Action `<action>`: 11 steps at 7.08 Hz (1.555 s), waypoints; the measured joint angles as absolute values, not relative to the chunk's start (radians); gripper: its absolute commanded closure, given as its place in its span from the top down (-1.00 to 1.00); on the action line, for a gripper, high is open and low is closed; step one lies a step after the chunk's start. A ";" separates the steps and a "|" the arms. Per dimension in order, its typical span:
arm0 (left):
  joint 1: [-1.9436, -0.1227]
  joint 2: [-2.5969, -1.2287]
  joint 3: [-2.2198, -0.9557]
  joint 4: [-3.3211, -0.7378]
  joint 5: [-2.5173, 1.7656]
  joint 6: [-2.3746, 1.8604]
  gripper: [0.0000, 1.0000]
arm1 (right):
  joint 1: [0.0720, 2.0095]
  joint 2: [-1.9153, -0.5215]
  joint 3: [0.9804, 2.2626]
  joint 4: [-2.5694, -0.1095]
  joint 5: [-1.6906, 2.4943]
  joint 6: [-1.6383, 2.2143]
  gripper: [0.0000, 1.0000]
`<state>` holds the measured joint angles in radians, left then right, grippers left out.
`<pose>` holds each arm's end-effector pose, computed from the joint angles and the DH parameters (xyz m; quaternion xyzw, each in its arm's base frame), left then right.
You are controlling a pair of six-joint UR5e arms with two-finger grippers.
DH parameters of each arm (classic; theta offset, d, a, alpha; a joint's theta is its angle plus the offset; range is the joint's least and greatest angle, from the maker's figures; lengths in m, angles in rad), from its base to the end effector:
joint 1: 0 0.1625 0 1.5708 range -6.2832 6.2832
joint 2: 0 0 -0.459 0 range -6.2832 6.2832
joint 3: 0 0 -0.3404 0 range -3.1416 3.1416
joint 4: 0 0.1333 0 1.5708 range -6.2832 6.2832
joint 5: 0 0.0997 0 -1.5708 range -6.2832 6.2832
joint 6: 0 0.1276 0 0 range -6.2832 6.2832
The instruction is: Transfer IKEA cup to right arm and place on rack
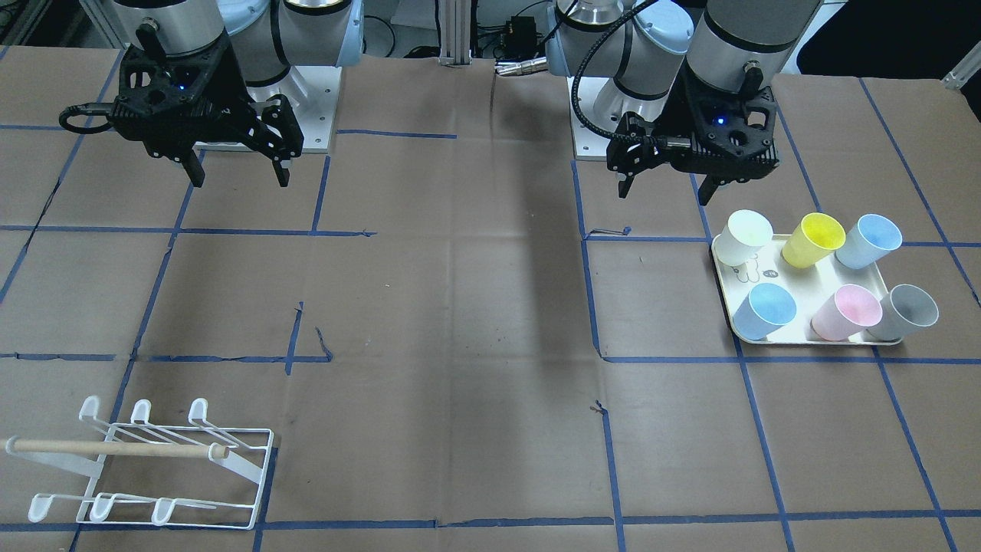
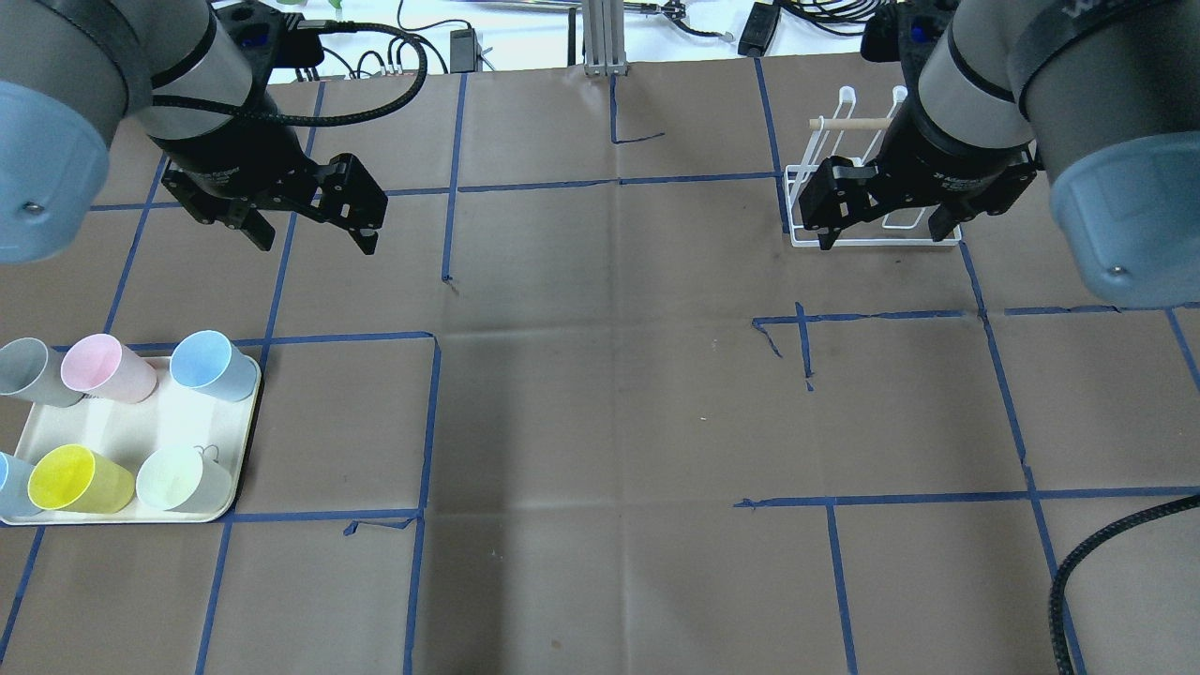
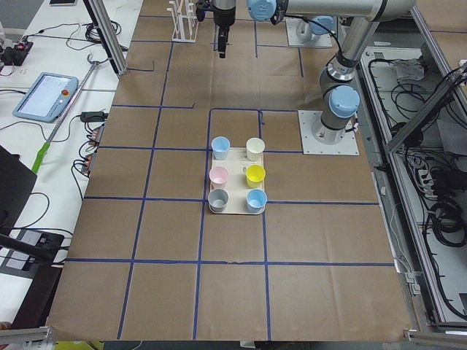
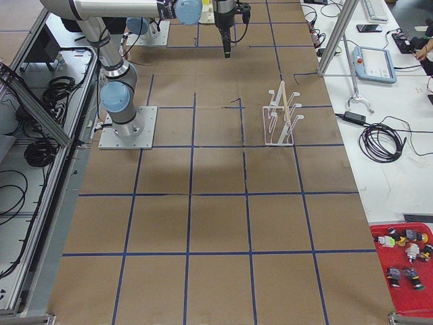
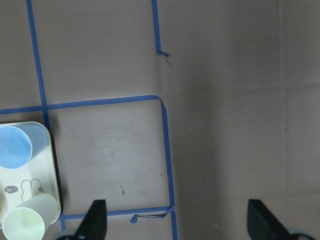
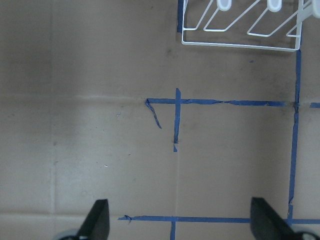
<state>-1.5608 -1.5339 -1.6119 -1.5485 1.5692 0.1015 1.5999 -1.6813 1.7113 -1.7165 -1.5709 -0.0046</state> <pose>-0.1292 -0.4268 0.4940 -0.0457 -0.9989 0.0091 0.0003 0.1450 -0.3993 0.4933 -0.0168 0.9982 -0.0578 0.0007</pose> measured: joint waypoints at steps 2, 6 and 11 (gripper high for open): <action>-1.480 -1.497 -1.673 -1.550 1.568 0.194 0.99 | 1.600 -1.681 1.712 -1.717 -1.571 -0.005 1.00; -1.167 -1.439 -1.854 -1.428 1.565 0.461 0.97 | 1.600 -1.681 1.711 -1.717 -1.571 -0.005 1.00; -1.118 -1.574 -1.968 -1.145 1.570 0.488 0.96 | 1.600 -1.681 1.712 -1.716 -1.572 -0.005 1.00</action>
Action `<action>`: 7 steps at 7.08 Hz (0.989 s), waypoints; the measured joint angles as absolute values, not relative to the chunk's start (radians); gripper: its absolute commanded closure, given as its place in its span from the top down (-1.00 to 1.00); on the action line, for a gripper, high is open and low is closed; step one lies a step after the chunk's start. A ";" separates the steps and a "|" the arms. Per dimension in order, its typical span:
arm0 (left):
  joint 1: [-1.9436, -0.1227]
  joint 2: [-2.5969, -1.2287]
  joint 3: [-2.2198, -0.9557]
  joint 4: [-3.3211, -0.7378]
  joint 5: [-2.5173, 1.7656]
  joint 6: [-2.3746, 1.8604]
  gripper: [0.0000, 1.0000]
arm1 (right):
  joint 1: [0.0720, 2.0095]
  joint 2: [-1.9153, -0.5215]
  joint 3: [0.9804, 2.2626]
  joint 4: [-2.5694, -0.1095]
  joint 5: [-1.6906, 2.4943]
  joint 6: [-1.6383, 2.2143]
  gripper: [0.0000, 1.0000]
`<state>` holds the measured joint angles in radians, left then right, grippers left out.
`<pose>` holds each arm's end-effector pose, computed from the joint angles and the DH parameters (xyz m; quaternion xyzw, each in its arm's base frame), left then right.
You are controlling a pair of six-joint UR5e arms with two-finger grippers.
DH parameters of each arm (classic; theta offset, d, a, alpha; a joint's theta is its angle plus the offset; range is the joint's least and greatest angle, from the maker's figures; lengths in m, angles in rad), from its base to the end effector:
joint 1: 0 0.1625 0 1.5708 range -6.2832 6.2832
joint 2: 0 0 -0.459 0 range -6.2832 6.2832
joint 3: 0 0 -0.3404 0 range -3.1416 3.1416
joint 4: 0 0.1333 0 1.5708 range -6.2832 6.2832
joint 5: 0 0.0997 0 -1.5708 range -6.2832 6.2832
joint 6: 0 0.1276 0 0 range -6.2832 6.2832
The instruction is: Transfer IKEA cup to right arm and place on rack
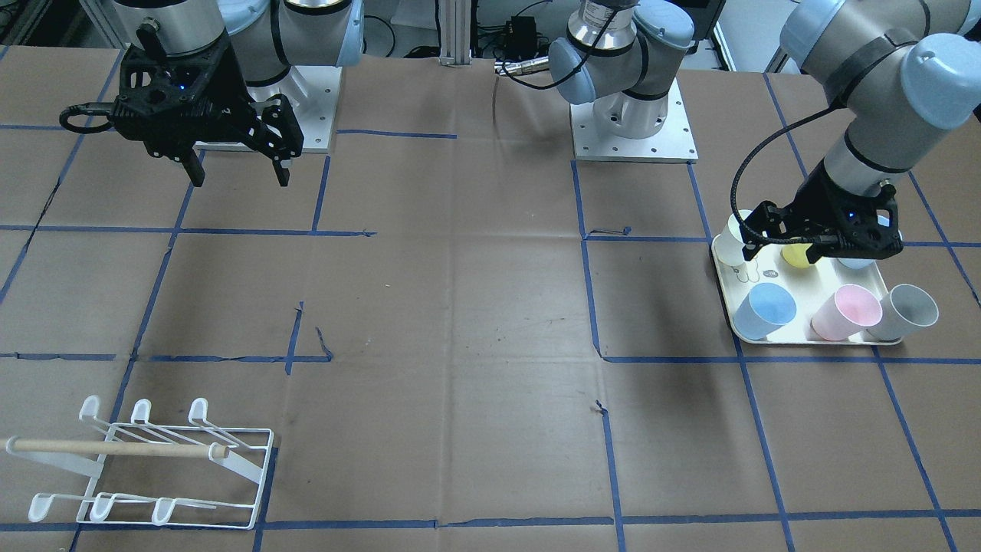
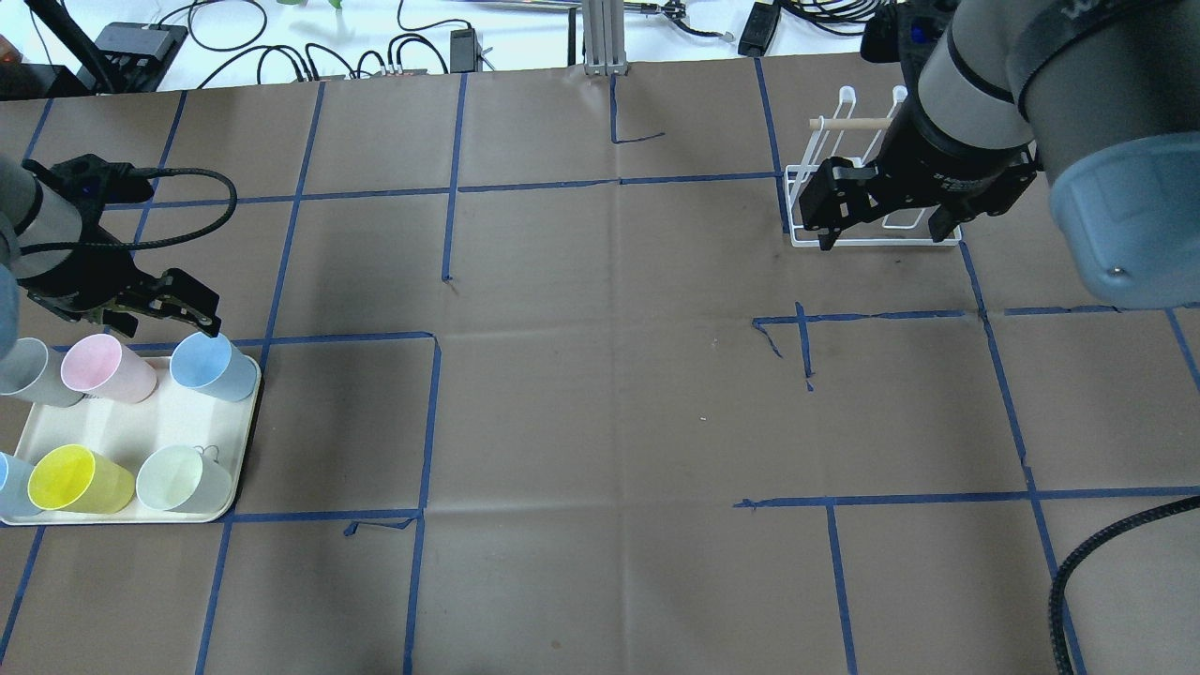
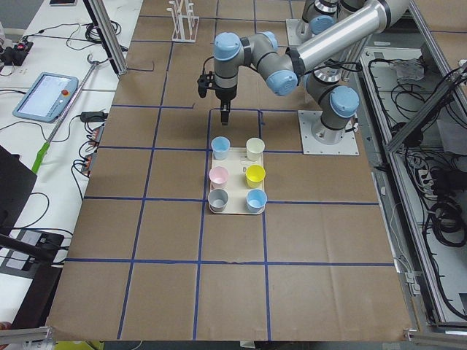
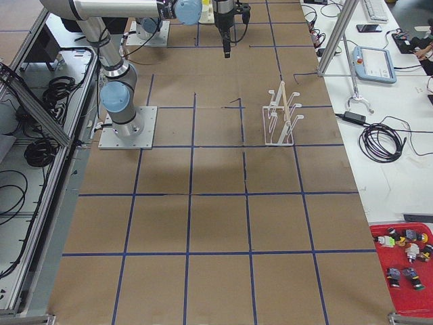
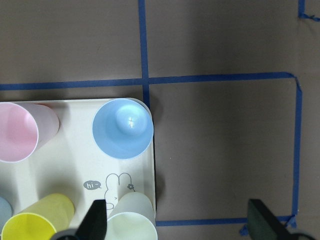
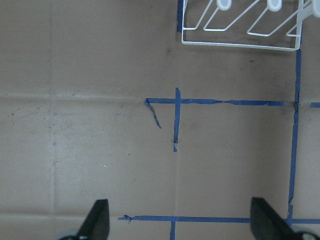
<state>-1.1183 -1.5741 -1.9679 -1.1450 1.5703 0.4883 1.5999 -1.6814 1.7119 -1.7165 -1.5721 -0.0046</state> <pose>0.0628 -0.4341 0.3638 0.0179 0.9998 -0.0114 0.0055 0.1448 -0.3992 0.4930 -0.0168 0.9982 -0.0576 0.0001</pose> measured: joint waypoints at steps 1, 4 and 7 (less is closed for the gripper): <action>-1.116 -1.611 -2.019 -1.045 1.570 0.488 0.96 | 1.600 -1.682 1.712 -1.717 -1.572 -0.005 1.00; -1.114 -1.705 -2.126 -0.807 1.572 0.489 0.97 | 1.600 -1.682 1.712 -1.717 -1.572 -0.005 1.00; -1.114 -1.734 -2.138 -0.770 1.580 0.491 0.53 | 1.600 -1.683 1.713 -1.717 -1.572 -0.005 1.00</action>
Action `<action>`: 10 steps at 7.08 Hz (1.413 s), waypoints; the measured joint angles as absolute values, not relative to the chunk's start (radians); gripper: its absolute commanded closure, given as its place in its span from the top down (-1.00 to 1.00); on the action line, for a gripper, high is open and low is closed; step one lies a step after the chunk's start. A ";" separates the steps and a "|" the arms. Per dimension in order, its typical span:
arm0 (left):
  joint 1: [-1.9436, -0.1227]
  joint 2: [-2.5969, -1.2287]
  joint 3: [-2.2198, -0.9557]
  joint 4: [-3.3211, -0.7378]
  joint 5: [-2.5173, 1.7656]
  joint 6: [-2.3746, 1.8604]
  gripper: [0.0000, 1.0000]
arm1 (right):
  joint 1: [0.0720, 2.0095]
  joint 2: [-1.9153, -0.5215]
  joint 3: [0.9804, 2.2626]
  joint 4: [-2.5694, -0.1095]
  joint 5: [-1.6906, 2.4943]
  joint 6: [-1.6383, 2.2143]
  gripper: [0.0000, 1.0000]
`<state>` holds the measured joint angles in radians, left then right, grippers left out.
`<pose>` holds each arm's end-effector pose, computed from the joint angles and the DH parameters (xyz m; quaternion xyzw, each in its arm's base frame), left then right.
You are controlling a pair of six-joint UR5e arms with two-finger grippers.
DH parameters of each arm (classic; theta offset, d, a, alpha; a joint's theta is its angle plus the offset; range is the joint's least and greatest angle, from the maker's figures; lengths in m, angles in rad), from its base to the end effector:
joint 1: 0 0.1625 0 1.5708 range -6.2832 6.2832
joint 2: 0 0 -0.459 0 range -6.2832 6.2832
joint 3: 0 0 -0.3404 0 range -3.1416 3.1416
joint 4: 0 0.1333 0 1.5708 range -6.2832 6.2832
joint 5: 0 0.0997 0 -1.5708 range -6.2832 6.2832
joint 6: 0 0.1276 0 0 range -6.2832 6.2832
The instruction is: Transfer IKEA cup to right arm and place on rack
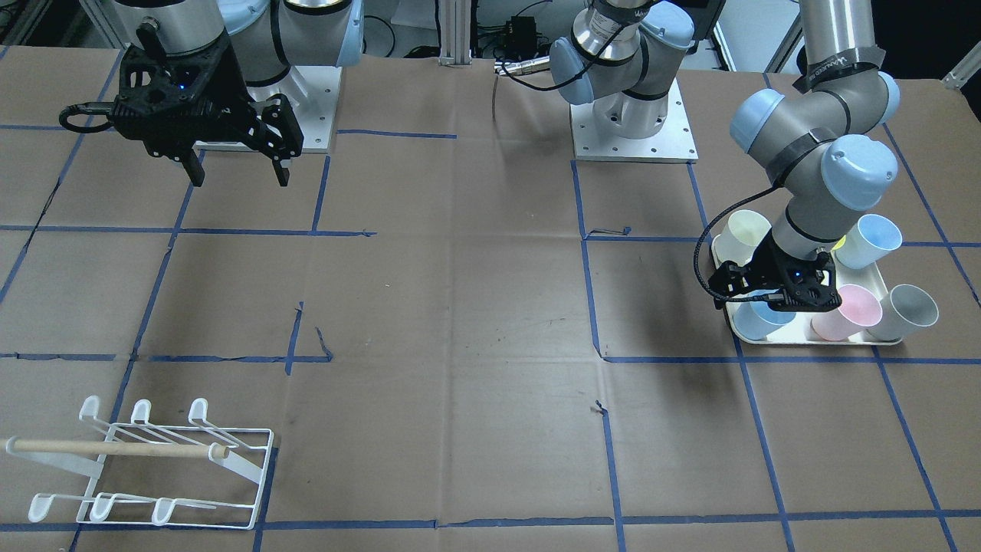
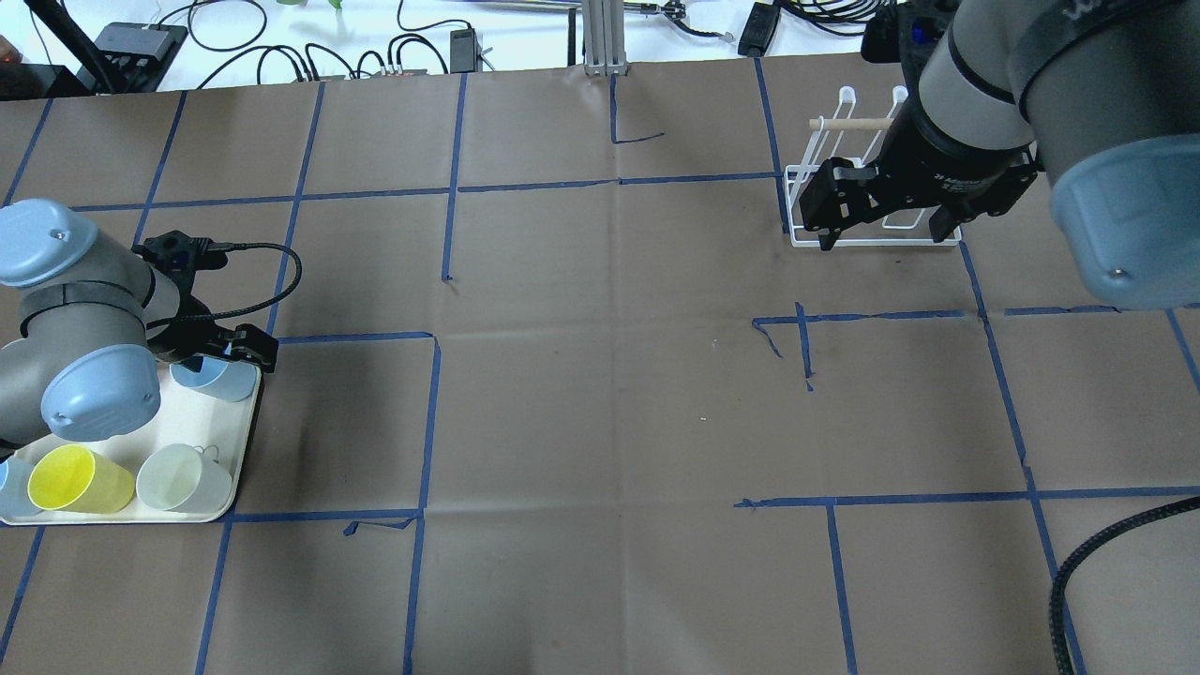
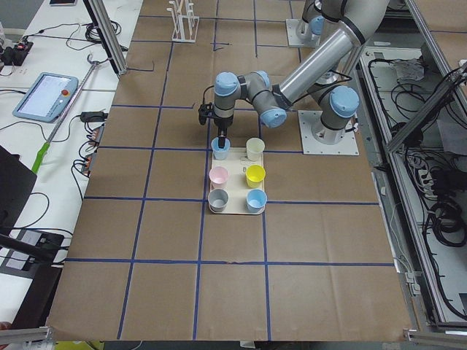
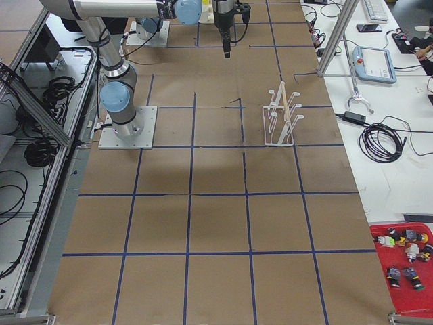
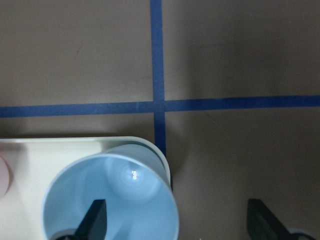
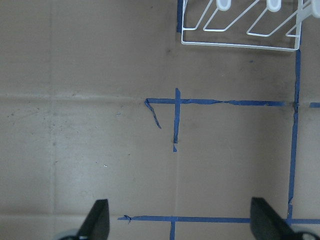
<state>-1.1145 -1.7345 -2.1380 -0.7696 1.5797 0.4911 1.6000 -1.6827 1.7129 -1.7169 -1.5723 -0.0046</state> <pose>0.0738 -0.4502 0.2679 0.0172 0.9992 -0.0292 0.0200 0.1448 -0.3987 0.4931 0.0168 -0.9982 0.0579 0.0000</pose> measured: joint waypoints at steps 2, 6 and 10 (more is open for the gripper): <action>-1.115 -1.731 -2.136 -0.800 1.591 0.492 -0.51 | 1.600 -1.683 1.714 -1.717 -1.572 -0.005 0.99; -1.114 -1.695 -2.118 -0.896 1.639 0.489 -1.00 | 1.599 -1.673 1.717 -1.745 -1.545 0.000 0.99; -1.123 -1.648 -1.986 -1.064 1.646 0.489 -1.00 | 1.602 -1.662 1.793 -2.049 -1.393 0.273 0.99</action>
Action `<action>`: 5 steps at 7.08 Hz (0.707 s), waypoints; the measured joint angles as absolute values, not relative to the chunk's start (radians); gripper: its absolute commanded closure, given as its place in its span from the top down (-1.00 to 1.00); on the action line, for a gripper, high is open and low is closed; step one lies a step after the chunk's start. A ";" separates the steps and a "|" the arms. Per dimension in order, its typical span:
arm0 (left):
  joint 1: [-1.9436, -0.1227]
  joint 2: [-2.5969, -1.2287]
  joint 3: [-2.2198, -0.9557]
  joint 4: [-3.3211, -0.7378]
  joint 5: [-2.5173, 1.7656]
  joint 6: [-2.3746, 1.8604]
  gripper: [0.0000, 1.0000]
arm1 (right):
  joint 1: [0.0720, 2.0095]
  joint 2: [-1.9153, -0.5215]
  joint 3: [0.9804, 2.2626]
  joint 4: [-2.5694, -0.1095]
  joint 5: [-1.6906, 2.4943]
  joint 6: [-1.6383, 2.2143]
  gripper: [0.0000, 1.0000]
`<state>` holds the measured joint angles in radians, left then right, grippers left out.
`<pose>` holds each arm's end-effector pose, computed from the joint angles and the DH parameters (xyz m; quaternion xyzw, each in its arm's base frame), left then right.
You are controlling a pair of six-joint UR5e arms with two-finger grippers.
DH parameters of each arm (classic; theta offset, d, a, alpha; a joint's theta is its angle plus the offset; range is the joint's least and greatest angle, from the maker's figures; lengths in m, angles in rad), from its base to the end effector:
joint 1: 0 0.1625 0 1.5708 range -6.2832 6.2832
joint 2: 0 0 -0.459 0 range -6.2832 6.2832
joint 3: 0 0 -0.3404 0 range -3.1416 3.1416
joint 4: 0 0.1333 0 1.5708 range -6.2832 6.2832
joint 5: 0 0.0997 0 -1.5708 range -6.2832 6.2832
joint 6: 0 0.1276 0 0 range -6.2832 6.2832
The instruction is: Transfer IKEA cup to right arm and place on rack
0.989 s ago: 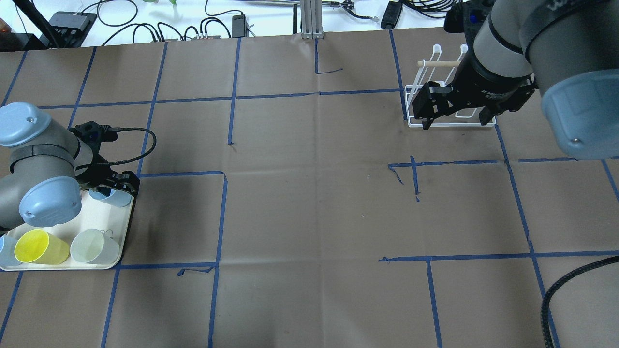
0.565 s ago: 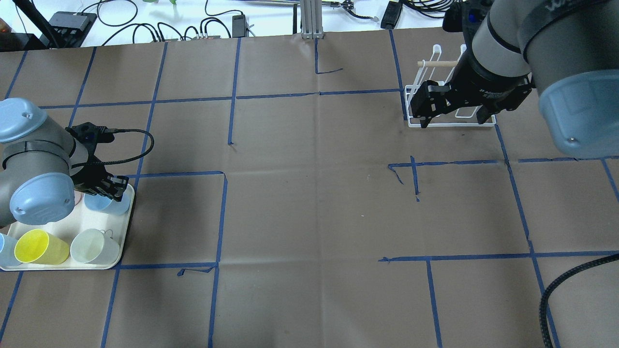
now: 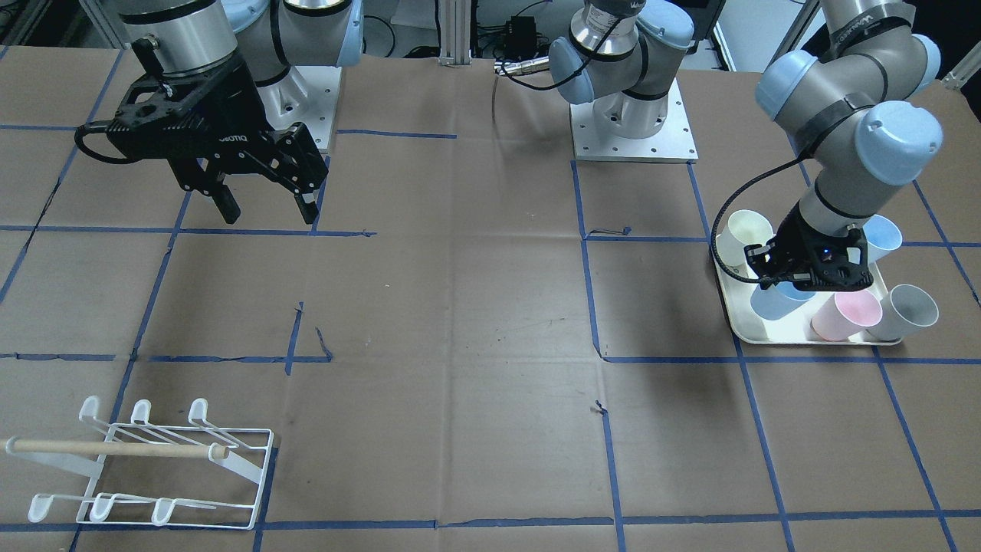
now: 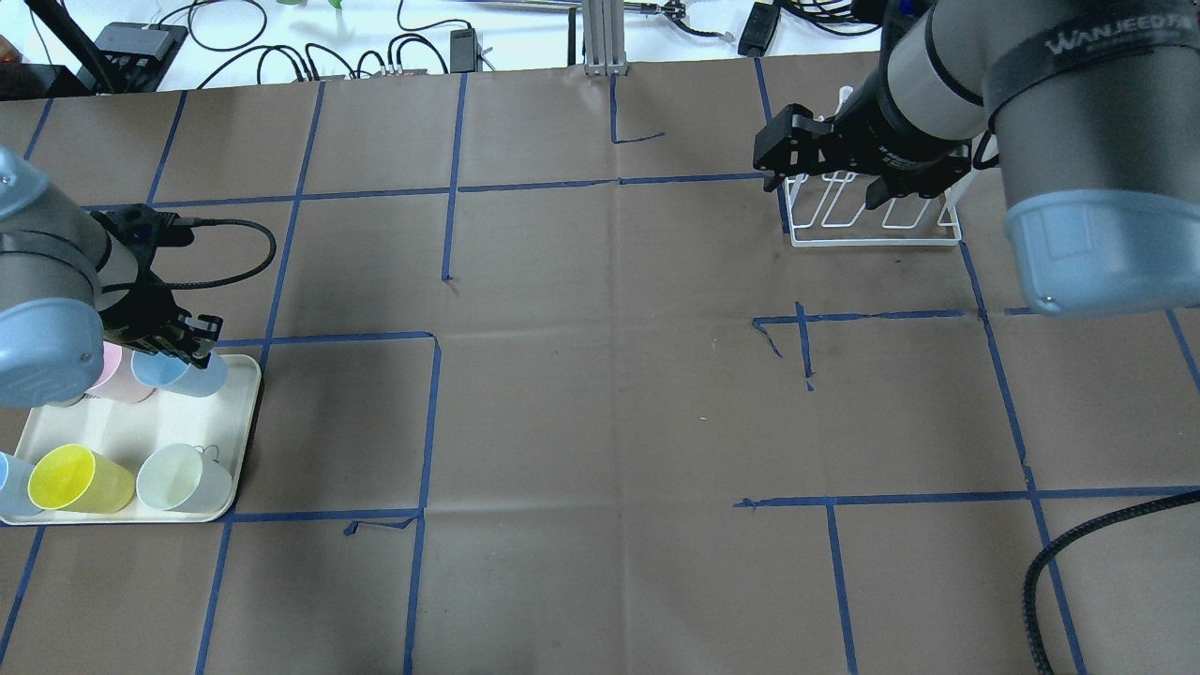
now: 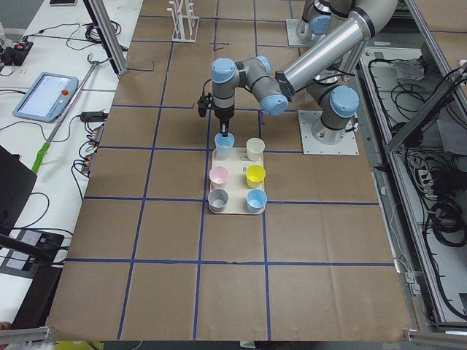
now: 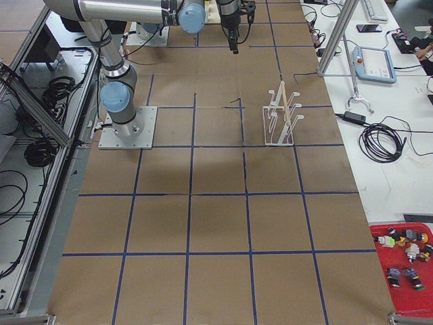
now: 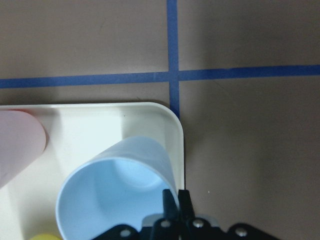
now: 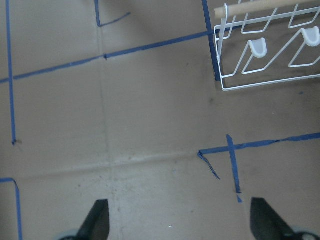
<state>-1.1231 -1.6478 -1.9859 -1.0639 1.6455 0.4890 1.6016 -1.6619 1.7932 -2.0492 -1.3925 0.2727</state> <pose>0.0775 -0.4474 0.3335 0.0204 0.9991 0.0103 0.0367 0.1692 -0.4272 0.4909 0.1031 0.9758 -0.1568 0.1127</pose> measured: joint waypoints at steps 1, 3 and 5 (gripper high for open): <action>-1.128 -1.649 -1.883 -1.180 1.635 0.490 -1.00 | 1.604 -1.664 1.836 -2.159 -1.339 0.409 0.99; -1.137 -1.663 -1.682 -1.360 1.529 0.505 -1.00 | 1.607 -1.658 1.948 -2.457 -1.236 0.785 0.99; -1.165 -1.666 -1.597 -1.379 1.362 0.542 -1.00 | 1.609 -1.654 2.102 -2.786 -1.165 1.101 0.99</action>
<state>-1.1647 -1.6657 -1.5974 -1.3789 1.3619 0.5420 1.6095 -1.6538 2.1023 -2.7860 -1.1646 1.1007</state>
